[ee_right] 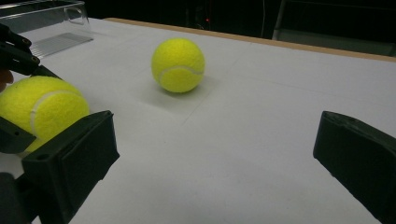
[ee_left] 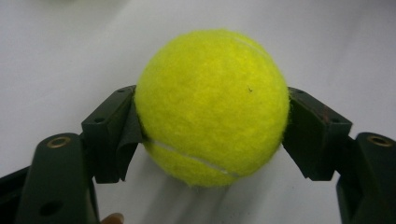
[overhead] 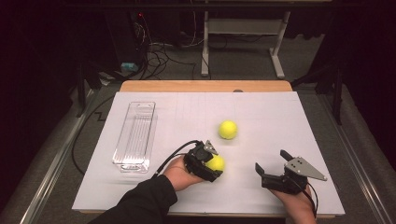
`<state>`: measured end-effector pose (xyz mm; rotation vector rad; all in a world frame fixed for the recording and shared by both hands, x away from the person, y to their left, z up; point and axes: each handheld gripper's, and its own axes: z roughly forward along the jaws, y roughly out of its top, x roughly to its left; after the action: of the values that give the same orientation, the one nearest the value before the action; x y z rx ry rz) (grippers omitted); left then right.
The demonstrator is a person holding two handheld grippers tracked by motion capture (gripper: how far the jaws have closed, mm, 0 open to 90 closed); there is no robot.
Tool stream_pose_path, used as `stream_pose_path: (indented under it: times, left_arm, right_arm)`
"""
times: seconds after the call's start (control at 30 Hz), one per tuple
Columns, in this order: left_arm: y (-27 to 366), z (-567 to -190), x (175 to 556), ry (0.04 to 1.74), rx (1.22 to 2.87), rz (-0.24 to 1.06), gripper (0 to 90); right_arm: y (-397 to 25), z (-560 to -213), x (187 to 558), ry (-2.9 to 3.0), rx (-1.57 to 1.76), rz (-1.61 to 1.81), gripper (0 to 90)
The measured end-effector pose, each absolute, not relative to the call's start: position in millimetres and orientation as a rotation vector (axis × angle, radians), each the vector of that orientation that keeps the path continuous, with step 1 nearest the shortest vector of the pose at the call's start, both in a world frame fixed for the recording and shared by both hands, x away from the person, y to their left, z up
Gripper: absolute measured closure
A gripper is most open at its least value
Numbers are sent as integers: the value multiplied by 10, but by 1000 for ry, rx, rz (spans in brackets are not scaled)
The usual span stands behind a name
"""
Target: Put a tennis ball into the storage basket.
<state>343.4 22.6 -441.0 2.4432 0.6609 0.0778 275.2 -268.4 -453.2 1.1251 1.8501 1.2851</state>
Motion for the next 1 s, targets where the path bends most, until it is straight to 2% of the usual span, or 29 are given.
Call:
stream_pose_path:
  times: [0.67, 1.0]
  left_arm:
    - [322, -4323, 3405, 645, 2471, 82, 268]
    - [501, -4312, 3410, 712, 2452, 83, 267]
  right_arm:
    - [-2691, -4529, 2750, 1845, 1127, 1289, 0]
    - [-2684, -4529, 2748, 1846, 1128, 1288, 0]
